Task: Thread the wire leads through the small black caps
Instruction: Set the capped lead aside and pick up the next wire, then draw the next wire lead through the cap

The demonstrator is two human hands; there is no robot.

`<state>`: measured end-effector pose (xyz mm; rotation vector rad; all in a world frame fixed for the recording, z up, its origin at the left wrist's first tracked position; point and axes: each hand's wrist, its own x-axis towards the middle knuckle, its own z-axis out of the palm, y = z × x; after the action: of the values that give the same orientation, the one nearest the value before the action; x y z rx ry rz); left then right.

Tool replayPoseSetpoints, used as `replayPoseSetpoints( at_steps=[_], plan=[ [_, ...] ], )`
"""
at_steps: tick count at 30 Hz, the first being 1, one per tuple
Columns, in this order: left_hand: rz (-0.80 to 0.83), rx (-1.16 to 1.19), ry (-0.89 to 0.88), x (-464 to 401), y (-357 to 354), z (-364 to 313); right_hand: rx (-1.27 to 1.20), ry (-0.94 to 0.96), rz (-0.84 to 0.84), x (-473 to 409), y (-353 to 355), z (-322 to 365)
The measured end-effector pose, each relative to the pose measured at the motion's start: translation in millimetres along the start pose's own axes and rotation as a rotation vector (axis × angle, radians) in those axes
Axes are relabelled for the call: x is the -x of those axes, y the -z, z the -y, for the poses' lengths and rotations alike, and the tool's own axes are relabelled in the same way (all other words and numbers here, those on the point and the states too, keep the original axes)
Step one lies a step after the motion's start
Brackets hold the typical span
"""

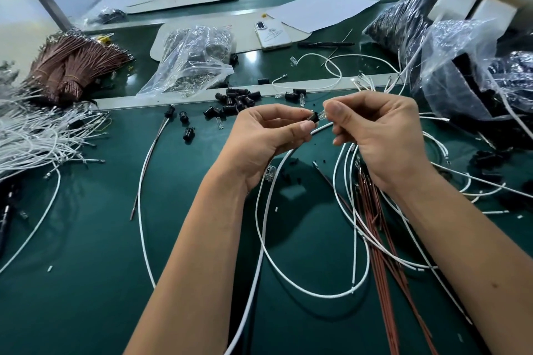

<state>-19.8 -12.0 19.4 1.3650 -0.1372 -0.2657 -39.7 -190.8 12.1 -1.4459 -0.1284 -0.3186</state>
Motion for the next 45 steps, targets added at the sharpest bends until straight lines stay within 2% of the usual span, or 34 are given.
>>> replayPoseSetpoints(
  at_steps=[12, 19, 24, 30, 35, 42, 45],
  plan=[
    [0.065, -0.054, 0.009, 1, 0, -1, 0.078, 0.054, 0.028, -1, 2, -2],
    [0.031, -0.051, -0.002, 1, -3, 1, 0.2, 0.152, 0.051, -3, 5, -6],
    [0.056, -0.005, -0.005, 0, -7, 1, 0.113, 0.138, 0.023, -3, 5, -9],
    [0.059, 0.022, -0.003, 0, -7, 3, 0.152, 0.17, 0.042, -3, 6, -10],
    [0.063, 0.053, -0.032, 0, -6, 4, 0.056, 0.11, 0.071, -2, 4, -11],
    [0.004, -0.087, -0.05, -2, -7, 8, 0.196, 0.138, 0.079, -2, 7, -13],
    [-0.003, -0.066, -0.031, -2, -8, 8, 0.216, 0.143, 0.095, -4, 9, -12]
  ],
)
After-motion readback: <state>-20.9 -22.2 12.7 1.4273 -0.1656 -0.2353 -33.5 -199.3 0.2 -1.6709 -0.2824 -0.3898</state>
